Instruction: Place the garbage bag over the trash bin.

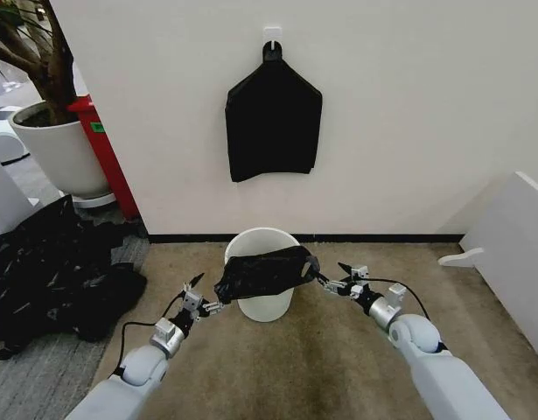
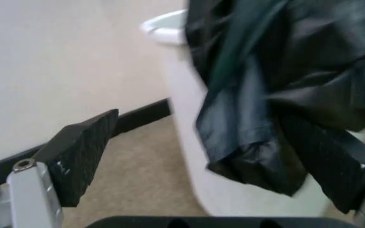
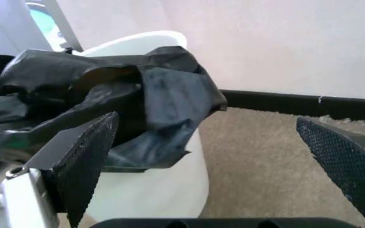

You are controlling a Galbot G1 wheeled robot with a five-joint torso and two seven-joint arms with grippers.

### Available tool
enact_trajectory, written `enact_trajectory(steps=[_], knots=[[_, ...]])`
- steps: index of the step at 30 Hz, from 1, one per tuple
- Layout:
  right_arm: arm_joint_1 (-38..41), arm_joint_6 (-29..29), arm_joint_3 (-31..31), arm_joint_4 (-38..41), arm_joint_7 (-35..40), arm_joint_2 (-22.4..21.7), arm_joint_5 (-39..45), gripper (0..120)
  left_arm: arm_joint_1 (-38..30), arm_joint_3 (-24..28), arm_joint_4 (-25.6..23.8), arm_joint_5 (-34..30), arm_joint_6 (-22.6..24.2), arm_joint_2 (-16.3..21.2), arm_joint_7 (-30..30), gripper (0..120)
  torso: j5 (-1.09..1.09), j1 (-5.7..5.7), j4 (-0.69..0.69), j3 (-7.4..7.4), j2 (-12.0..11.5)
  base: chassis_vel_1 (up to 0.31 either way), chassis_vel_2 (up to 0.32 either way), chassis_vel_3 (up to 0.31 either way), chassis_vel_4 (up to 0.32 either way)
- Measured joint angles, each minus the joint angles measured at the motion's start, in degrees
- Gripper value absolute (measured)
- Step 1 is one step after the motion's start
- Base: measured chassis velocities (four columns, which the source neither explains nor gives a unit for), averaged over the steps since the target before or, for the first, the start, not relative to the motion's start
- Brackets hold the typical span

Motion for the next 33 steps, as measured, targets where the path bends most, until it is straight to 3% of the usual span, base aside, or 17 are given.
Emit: enact_trajectory(steps=[6, 14, 18, 19, 21, 23, 25, 26, 30, 33], knots=[[-2.2, -0.4, 1.9, 2.1, -0.3, 0.1, 0.2, 100, 0.7, 0.0, -0.6, -1.3, -0.9, 1.6, 5.6, 100, 0.0, 0.0, -0.01, 0.0, 0.0, 0.0, 0.0, 0.0, 0.0], [-9.2, -2.2, 5.6, 11.2, 0.7, -1.2, 1.2, 100, 4.9, -1.4, -3.5, -3.9, -1.9, 3.4, 6.1, 100, -0.01, 0.0, 0.0, 0.0, 0.0, 0.0, 0.0, 0.0, 0.0], [-12.3, -7.1, 7.7, 17.3, 1.8, -2.2, 2.6, 100, 6.9, -6.0, -6.9, -4.8, -1.8, 1.9, 1.4, 100, 0.01, 0.0, -0.04, -0.01, 0.0, 0.0, 0.0, 0.0, 0.0], [-12.4, -8.5, 7.9, 19.5, 3.7, -3.0, 2.9, 100, 7.9, -8.1, -9.4, -5.0, -1.3, 0.4, -2.0, 100, 0.01, 0.0, -0.05, 0.0, 0.0, 0.0, 0.0, 0.0, 0.0], [-10.2, -12.0, 7.5, 23.1, 9.8, -4.0, 3.2, 100, 9.6, -10.0, -13.7, -4.7, 0.3, -1.9, -7.0, 100, -0.01, 0.0, -0.04, 0.0, 0.0, 0.0, 0.0, 0.0, 0.0], [-4.4, -18.6, 4.9, 27.5, 21.3, -4.9, 6.5, 100, 12.0, -10.4, -21.1, -3.3, 4.9, -3.9, -15.4, 100, -0.02, 0.0, -0.01, 0.0, 0.0, 0.0, 0.0, 0.0, 0.0], [-0.1, -23.2, 2.2, 29.0, 27.0, -5.4, 8.4, 100, 12.9, -10.4, -26.0, -2.5, 8.9, -4.8, -21.1, 100, -0.01, 0.0, 0.0, 0.0, 0.0, 0.0, 0.0, 0.0, 0.0], [-0.1, -23.2, 2.2, 29.0, 27.0, -5.4, 8.4, 100, 12.9, -10.4, -26.0, -2.5, 8.9, -4.8, -21.1, 100, -0.01, 0.0, 0.0, 0.0, 0.0, 0.0, 0.0, 0.0, 0.0], [10.2, -30.8, -4.7, 26.3, 31.8, -4.9, 9.9, 100, 13.9, -10.2, -34.1, -0.7, 15.3, -5.6, -29.8, 100, -0.01, 0.0, -0.02, 0.0, 0.0, 0.0, 0.0, 0.0, 0.0], [20.5, -34.5, -11.4, 19.6, 32.8, -2.9, 9.7, 100, 15.0, -10.8, -39.9, 0.2, 20.8, -5.2, -32.5, 100, -0.01, 0.0, 0.0, 0.01, 0.0, 0.0, 0.0, 0.0, 0.0]])
